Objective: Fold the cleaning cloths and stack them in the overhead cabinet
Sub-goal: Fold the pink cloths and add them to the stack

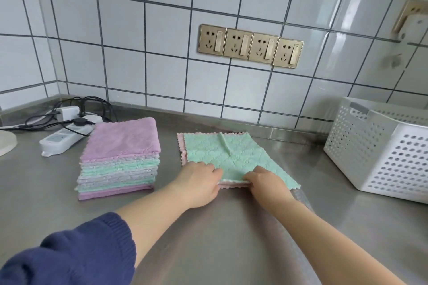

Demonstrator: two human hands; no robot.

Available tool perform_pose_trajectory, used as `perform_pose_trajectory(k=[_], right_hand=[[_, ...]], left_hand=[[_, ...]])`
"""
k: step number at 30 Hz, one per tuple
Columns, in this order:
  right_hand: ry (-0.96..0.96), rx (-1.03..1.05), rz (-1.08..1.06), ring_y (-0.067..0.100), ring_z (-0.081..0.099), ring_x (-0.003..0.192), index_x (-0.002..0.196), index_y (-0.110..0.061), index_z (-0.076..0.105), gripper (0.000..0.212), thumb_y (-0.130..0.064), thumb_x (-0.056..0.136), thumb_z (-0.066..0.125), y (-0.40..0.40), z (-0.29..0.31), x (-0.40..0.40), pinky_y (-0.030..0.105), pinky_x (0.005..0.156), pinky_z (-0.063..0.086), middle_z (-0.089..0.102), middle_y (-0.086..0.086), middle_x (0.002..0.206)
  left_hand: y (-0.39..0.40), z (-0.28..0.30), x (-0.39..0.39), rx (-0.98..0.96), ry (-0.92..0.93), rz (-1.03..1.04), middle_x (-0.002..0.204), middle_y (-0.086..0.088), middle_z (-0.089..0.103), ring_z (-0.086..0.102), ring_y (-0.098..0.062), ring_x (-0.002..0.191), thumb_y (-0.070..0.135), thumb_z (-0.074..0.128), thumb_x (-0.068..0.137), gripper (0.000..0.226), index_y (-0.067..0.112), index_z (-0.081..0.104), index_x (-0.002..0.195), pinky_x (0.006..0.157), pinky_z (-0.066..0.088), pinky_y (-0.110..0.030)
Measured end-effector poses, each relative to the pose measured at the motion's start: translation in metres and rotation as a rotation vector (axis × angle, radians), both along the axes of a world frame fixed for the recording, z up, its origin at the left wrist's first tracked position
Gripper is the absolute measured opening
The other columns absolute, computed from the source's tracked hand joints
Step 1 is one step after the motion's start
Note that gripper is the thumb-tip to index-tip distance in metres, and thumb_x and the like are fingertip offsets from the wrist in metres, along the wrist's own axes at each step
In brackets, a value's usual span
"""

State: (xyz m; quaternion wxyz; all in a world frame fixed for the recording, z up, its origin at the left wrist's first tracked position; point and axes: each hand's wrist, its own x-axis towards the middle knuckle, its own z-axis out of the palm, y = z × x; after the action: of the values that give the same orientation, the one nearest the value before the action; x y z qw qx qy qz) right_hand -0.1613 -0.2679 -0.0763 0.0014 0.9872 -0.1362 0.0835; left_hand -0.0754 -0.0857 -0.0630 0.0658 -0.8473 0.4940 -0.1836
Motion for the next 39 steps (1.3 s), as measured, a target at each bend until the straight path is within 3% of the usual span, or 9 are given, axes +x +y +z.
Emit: perform_pose_trajectory(k=[7, 13, 17, 21, 26, 31, 33, 36, 39], right_hand=[[-0.031, -0.193, -0.272, 0.024, 0.052, 0.105, 0.109, -0.021, 0.055, 0.031, -0.006, 0.086, 0.041, -0.028, -0.004, -0.021, 0.032, 0.075, 0.042, 0.053, 0.002, 0.11], [-0.233, -0.143, -0.314, 0.024, 0.057, 0.092, 0.09, -0.022, 0.048, 0.012, -0.011, 0.09, 0.042, -0.043, 0.034, -0.048, 0.031, 0.073, 0.031, 0.064, 0.001, 0.097], [-0.391, -0.053, -0.208, 0.029, 0.06, 0.093, 0.104, -0.016, 0.056, 0.017, -0.014, 0.094, 0.042, -0.04, 0.053, -0.073, 0.035, 0.101, 0.031, 0.069, 0.008, 0.091], [-0.149, 0.097, -0.16, 0.03, 0.061, 0.094, 0.109, -0.022, 0.06, 0.021, -0.023, 0.096, 0.043, -0.026, 0.057, -0.104, 0.03, 0.071, 0.041, 0.068, 0.007, 0.101], [0.119, 0.093, -0.091, 0.02, 0.06, 0.101, 0.112, -0.024, 0.063, 0.026, -0.024, 0.097, 0.042, -0.011, 0.054, -0.124, 0.027, 0.077, 0.044, 0.067, -0.002, 0.111], [0.2, 0.067, -0.099, 0.018, 0.055, 0.091, 0.111, -0.022, 0.061, 0.028, -0.022, 0.098, 0.037, 0.003, 0.042, -0.13, 0.025, 0.072, 0.037, 0.066, -0.001, 0.109], [0.145, 0.089, -0.167, 0.019, 0.058, 0.092, 0.108, -0.023, 0.062, 0.029, -0.02, 0.096, 0.036, 0.002, 0.037, -0.128, 0.025, 0.071, 0.039, 0.066, 0.001, 0.108], [-0.057, 0.096, -0.281, 0.026, 0.061, 0.094, 0.107, -0.025, 0.06, 0.028, -0.02, 0.093, 0.037, 0.0, 0.043, -0.124, 0.028, 0.071, 0.043, 0.067, 0.004, 0.106], [-0.307, 0.142, -0.309, 0.031, 0.061, 0.091, 0.109, -0.02, 0.058, 0.026, -0.019, 0.093, 0.038, 0.0, 0.065, -0.118, 0.032, 0.071, 0.045, 0.067, 0.011, 0.104]], left_hand=[[0.008, 0.011, 0.013, -0.01, 0.034, 0.088, 0.095, -0.009, 0.065, 0.061, -0.031, 0.089, 0.009, 0.047, 0.088, 0.014, 0.011, 0.05, 0.102, 0.064, 0.033, -0.032], [0.018, 0.033, 0.017, -0.3, 0.205, 0.183, 0.112, -0.005, 0.063, 0.06, -0.031, 0.098, 0.015, 0.041, 0.092, 0.025, 0.016, 0.053, 0.114, 0.081, 0.046, -0.035], [0.039, 0.051, 0.005, -0.446, 0.258, 0.178, 0.12, 0.0, 0.06, 0.058, -0.029, 0.104, 0.016, 0.043, 0.092, 0.026, 0.022, 0.053, 0.115, 0.081, 0.047, -0.036], [0.065, 0.056, -0.017, -0.431, 0.309, 0.155, 0.116, -0.002, 0.061, 0.057, -0.026, 0.103, 0.011, 0.042, 0.092, 0.026, 0.021, 0.057, 0.111, 0.083, 0.048, -0.037], [0.079, 0.04, -0.037, -0.018, 0.354, 0.199, 0.108, -0.007, 0.062, 0.058, -0.027, 0.097, 0.01, 0.047, 0.088, 0.028, 0.022, 0.061, 0.109, 0.075, 0.043, -0.03], [0.086, 0.018, -0.042, 0.015, 0.42, 0.21, 0.085, -0.004, 0.054, 0.052, -0.025, 0.083, 0.015, 0.042, 0.092, 0.018, 0.015, 0.058, 0.101, 0.068, 0.039, -0.032], [0.087, 0.013, -0.042, -0.058, 0.416, 0.23, 0.074, -0.001, 0.045, 0.05, -0.026, 0.077, 0.012, 0.04, 0.091, 0.013, 0.015, 0.052, 0.09, 0.064, 0.035, -0.031], [0.086, 0.022, -0.039, -0.228, 0.412, 0.267, 0.085, -0.008, 0.055, 0.053, -0.028, 0.08, 0.014, 0.036, 0.092, 0.012, 0.017, 0.044, 0.083, 0.064, 0.036, -0.032], [0.081, 0.043, -0.032, -0.522, 0.456, 0.277, 0.103, -0.01, 0.065, 0.059, -0.029, 0.091, 0.017, 0.036, 0.095, 0.02, 0.019, 0.055, 0.101, 0.069, 0.042, -0.033]])
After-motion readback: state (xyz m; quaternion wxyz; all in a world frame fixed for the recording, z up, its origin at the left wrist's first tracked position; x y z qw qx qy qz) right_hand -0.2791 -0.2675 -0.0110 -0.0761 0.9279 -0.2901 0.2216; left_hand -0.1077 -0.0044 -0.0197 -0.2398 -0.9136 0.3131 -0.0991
